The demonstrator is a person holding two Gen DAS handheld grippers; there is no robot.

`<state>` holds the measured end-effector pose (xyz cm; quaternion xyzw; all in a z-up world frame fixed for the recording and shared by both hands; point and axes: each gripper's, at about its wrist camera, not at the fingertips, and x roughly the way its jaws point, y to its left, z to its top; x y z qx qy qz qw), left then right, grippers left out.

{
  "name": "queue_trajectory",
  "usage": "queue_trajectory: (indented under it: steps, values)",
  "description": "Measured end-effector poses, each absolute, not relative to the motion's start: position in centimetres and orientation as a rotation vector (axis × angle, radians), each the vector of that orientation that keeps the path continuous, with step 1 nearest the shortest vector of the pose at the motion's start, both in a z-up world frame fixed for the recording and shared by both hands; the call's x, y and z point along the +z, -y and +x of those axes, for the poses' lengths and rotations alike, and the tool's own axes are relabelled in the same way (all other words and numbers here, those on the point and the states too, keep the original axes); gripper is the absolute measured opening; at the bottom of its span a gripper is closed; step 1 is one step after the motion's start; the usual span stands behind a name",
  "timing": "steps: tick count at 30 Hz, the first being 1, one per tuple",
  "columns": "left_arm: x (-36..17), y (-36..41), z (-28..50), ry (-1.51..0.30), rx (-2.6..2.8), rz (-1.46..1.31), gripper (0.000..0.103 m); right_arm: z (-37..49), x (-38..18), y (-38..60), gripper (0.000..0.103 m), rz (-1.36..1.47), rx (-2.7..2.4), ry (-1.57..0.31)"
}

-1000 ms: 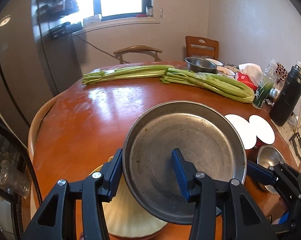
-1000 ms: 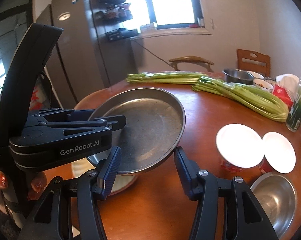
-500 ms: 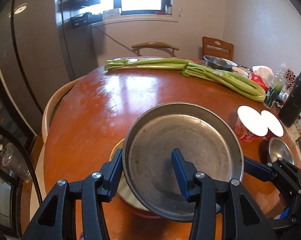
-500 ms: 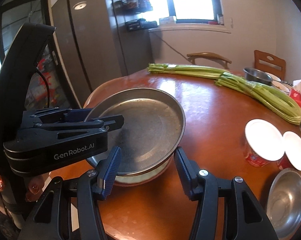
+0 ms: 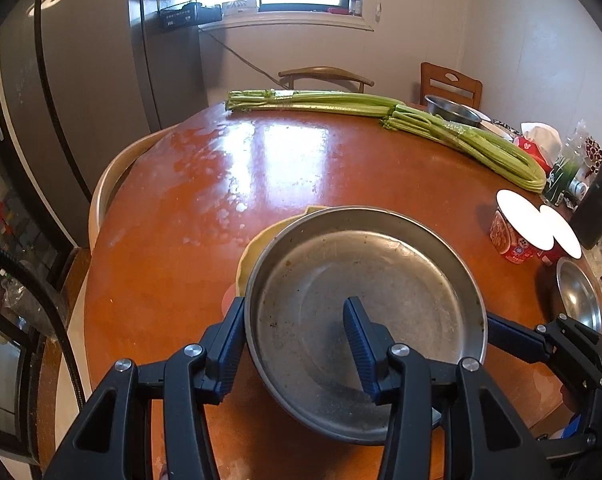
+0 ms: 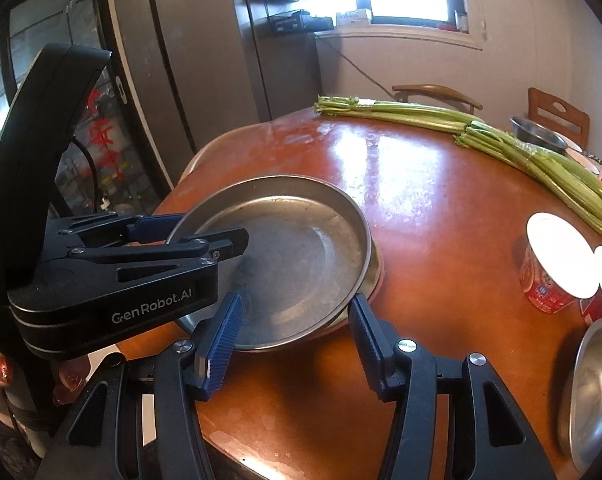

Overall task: Organize plates and bowls
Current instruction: 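Carry the shallow steel tray with the left tool and lower it onto the cream plate, then set the steel tray down on the plate stack and open the left tool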

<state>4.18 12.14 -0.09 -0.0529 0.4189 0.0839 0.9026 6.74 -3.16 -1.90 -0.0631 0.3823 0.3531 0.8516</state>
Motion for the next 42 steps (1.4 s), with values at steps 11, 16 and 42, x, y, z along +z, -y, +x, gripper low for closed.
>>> queue_trajectory:
  steps: [11, 16, 42]
  values:
    - [-0.9, -12.2, 3.6, -0.873, 0.199, -0.103, 0.048, 6.5, -2.3, 2.8, 0.057, -0.148, 0.764, -0.812]
    - [-1.4, -12.2, 3.9, -0.886, 0.210, -0.103, 0.048, 6.8, -2.7, 2.7, 0.057, -0.159, 0.764, -0.814]
    - [-2.7, -12.7, 5.4, -0.911, 0.228, -0.096, 0.048, 8.0, -4.1, 1.7, 0.057, -0.169, 0.765, -0.843]
